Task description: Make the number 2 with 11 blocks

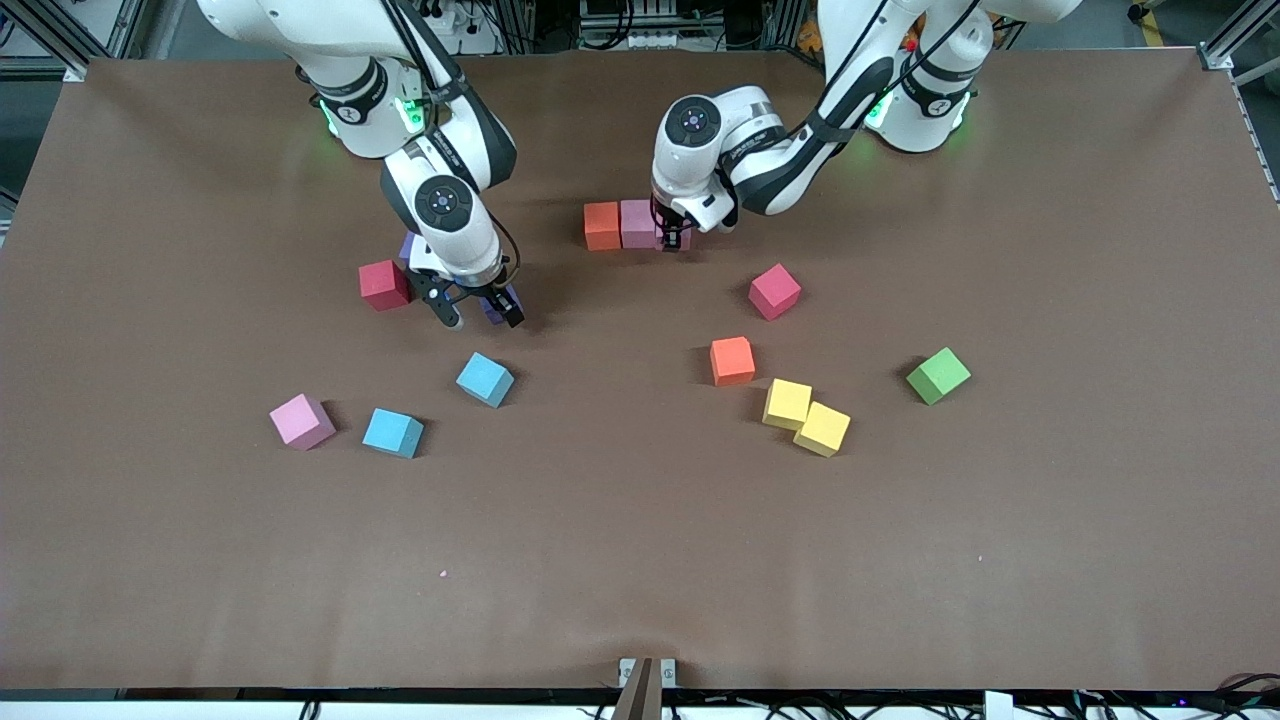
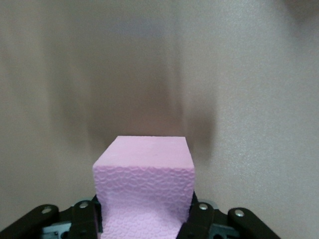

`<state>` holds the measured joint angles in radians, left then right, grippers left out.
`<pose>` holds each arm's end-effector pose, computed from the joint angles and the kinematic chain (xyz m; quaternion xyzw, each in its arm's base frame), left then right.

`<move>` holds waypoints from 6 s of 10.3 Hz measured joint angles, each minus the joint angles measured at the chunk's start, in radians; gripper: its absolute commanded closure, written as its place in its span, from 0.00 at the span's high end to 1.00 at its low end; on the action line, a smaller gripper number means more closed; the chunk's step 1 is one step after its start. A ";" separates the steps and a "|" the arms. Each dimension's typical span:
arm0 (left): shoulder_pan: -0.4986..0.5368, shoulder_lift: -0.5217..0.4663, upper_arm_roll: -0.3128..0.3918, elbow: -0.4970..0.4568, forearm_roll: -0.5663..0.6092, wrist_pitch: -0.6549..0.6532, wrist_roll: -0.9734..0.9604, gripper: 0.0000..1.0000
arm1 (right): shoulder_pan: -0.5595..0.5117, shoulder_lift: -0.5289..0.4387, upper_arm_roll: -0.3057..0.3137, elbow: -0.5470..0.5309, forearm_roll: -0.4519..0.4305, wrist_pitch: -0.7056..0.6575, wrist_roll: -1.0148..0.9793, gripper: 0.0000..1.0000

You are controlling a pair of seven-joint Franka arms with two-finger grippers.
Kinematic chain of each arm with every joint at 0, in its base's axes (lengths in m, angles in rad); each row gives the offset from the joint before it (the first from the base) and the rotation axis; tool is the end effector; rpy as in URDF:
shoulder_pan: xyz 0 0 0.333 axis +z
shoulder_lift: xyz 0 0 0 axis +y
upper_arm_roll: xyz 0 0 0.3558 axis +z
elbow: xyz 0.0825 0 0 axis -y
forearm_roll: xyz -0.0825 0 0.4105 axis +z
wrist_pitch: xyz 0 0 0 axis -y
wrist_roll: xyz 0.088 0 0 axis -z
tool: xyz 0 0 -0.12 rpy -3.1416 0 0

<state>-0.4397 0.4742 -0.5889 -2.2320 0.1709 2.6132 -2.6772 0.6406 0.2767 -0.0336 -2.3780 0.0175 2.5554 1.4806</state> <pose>0.2877 -0.4958 0.1923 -0.7116 -0.6974 0.0824 0.0231 0.4252 0.2945 0.2005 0.9020 -0.4290 -0.0248 0.0429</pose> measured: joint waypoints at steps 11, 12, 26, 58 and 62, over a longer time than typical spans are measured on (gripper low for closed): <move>0.016 -0.002 -0.063 0.028 0.029 -0.024 0.034 1.00 | -0.011 -0.003 0.001 0.001 0.097 -0.016 0.002 1.00; 0.029 -0.032 -0.075 0.033 0.029 -0.071 0.064 1.00 | -0.012 -0.008 0.001 0.001 0.097 -0.022 0.002 1.00; 0.155 -0.035 0.314 0.491 0.009 -0.409 1.218 1.00 | -0.023 -0.047 0.004 -0.040 0.130 0.008 0.001 0.16; 0.143 0.159 0.413 0.583 -0.135 -0.422 1.183 0.37 | 0.423 0.413 0.010 0.794 -0.036 -0.408 -0.553 0.32; 0.128 0.098 0.408 0.644 -0.135 -0.597 1.289 0.40 | 0.430 0.417 0.012 0.794 -0.036 -0.406 -0.547 0.33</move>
<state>-0.3117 0.5718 -0.1811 -1.5876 0.0364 2.0164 -1.3882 1.0705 0.6938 -0.0217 -1.5844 -0.0183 2.1496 0.9334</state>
